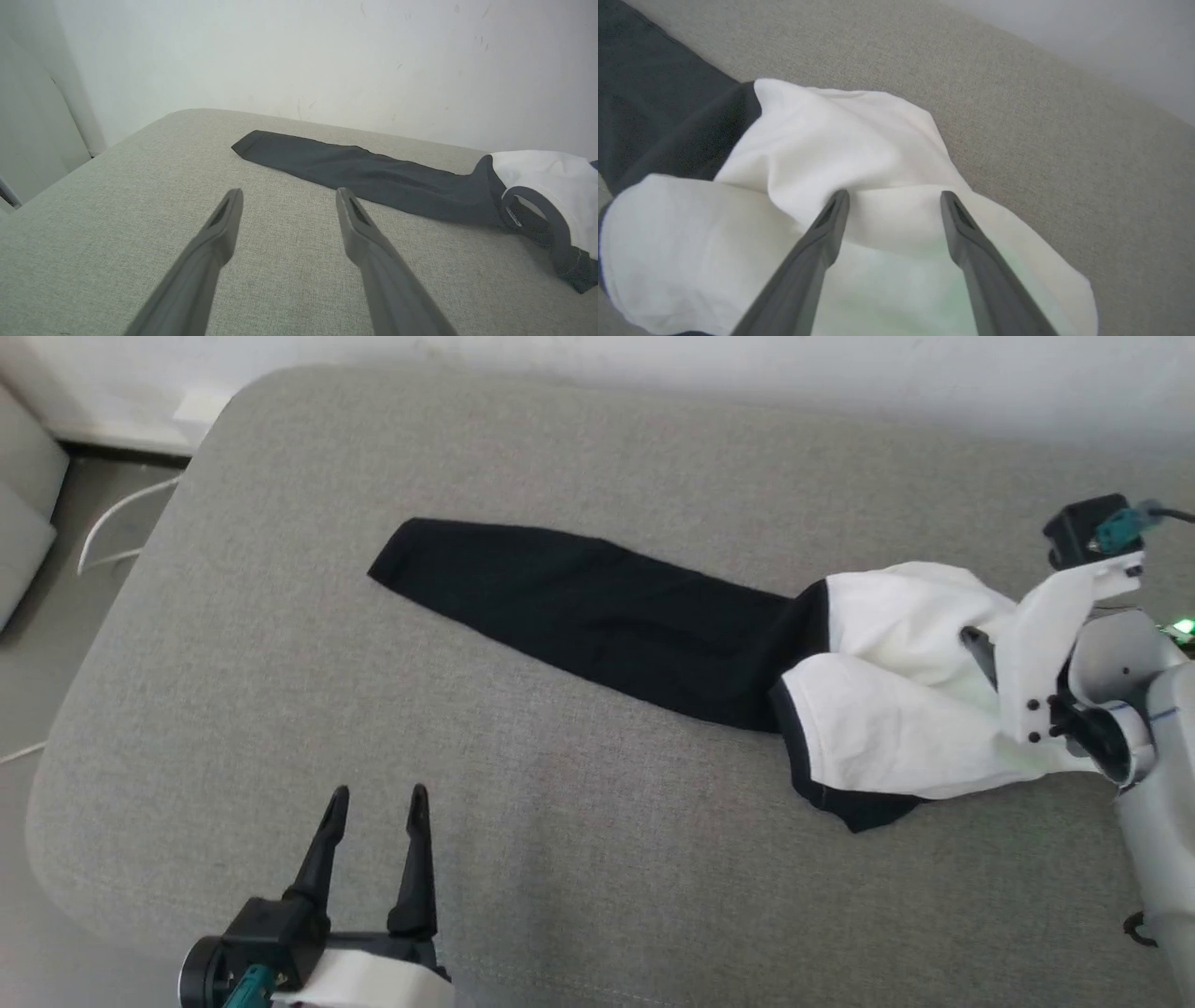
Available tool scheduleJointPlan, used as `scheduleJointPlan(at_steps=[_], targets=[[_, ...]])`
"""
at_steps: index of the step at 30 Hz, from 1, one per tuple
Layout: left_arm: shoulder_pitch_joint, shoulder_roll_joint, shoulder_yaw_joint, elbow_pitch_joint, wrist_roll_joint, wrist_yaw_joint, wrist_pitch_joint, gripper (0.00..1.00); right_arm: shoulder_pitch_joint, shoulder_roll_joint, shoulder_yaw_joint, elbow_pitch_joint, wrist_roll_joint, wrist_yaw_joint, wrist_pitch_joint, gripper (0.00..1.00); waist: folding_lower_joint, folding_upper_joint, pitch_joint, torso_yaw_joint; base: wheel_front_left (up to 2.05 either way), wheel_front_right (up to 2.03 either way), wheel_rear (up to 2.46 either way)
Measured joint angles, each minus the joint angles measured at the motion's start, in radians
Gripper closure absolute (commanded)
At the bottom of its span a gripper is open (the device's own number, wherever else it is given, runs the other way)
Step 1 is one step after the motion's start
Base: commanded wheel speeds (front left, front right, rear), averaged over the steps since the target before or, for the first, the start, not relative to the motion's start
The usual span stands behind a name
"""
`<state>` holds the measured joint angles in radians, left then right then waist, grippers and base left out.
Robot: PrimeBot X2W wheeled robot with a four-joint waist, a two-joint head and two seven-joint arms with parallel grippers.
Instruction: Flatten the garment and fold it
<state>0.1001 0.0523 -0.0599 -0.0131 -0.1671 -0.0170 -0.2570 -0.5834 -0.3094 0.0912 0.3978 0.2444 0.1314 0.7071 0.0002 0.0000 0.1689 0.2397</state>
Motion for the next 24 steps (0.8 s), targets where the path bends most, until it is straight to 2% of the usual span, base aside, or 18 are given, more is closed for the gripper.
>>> scheduleJointPlan(at_steps=[7, 8, 9, 10, 18, 24], targets=[[-0.045, 0.000, -0.031, 0.002, -0.008, -0.006, 0.000, 0.00, -0.035, -0.006, 0.049, 0.173, -0.033, 0.000, 0.017, 0.00, 0.0000, 0.0000, 0.056, 0.046, 0.00, 0.00, 0.00], [-0.047, 0.000, -0.033, 0.004, -0.011, -0.006, 0.000, 0.00, -0.039, -0.007, 0.055, 0.183, -0.034, 0.000, 0.017, 0.22, 0.0000, 0.0000, 0.062, 0.052, 0.00, 0.00, 0.00], [-0.047, 0.000, -0.034, 0.006, -0.013, -0.006, 0.000, 0.00, -0.049, -0.012, 0.067, 0.187, -0.036, 0.000, 0.013, 0.77, 0.0000, 0.0000, 0.068, 0.057, 0.00, 0.00, 0.00], [-0.047, 0.000, -0.034, 0.009, -0.014, -0.006, 0.000, 0.00, -0.061, -0.016, 0.076, 0.188, -0.036, 0.000, 0.006, 1.00, 0.0000, 0.0000, 0.073, 0.061, 0.00, 0.00, 0.00], [-0.046, 0.000, -0.042, 0.024, -0.023, 0.001, 0.000, 0.00, -0.180, -0.055, 0.162, 0.152, 0.012, 0.000, -0.075, 1.00, -0.0002, 0.0000, 0.063, 0.064, 0.00, 0.00, 0.00], [-0.048, 0.000, -0.072, 0.021, -0.041, 0.002, 0.000, 0.00, -0.310, -0.102, 0.192, 0.110, -0.002, 0.000, -0.127, 1.00, -0.0001, 0.0000, 0.080, 0.080, 0.00, 0.00, 0.00]])
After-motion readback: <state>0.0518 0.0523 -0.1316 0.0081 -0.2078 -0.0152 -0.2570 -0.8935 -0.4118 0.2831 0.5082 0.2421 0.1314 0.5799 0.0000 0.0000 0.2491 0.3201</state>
